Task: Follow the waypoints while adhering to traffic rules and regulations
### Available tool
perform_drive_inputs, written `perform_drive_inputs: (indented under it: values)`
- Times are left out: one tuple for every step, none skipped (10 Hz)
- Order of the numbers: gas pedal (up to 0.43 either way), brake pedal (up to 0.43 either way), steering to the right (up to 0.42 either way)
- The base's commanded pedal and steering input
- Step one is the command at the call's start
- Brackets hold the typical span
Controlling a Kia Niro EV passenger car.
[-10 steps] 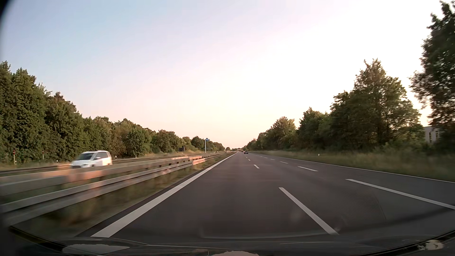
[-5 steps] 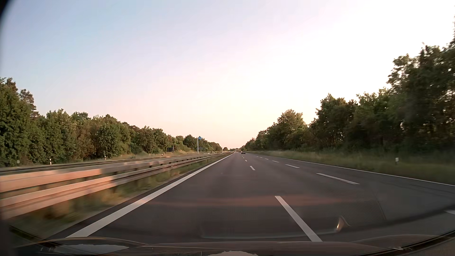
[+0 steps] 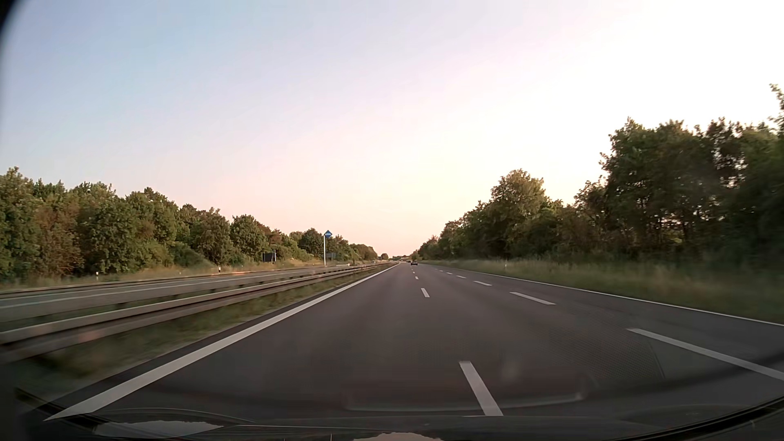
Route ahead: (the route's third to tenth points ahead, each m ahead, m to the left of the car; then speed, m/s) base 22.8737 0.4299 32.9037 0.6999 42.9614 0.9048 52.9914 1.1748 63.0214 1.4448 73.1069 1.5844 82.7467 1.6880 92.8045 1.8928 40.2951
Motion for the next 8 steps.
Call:
perform_drive_inputs:
  values:
    - [0.488,0.018,0.002]
    - [0.488,0.018,0.001]
    - [0.488,0.018,0.0]
    - [0.488,0.018,-0.002]
    - [0.488,0.012,-0.004]
    - [0.488,0.012,-0.004]
    - [0.488,0.018,-0.003]
    - [0.488,0.018,-0.004]
